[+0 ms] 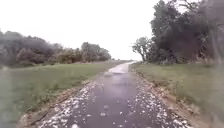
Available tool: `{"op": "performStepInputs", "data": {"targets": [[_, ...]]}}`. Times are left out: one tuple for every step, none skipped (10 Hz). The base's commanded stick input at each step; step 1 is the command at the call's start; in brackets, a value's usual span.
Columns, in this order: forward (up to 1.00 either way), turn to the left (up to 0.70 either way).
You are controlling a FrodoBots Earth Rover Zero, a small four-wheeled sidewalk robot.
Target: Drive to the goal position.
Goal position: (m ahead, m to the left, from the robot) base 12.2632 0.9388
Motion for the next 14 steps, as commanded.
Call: {"op": "performStepInputs", "data": {"targets": [[0.7,0.0],[0.7,0.0],[0.7,0.0],[0.7,0.0],[0.7,0.0],[0.7,0.0],[0.7,0.0],[0.7,0.0],[0.7,0.0],[0.7,0.0],[0.7,0.0],[0.7,0.0],[0.7,0.0],[0.7,0.0]]}}
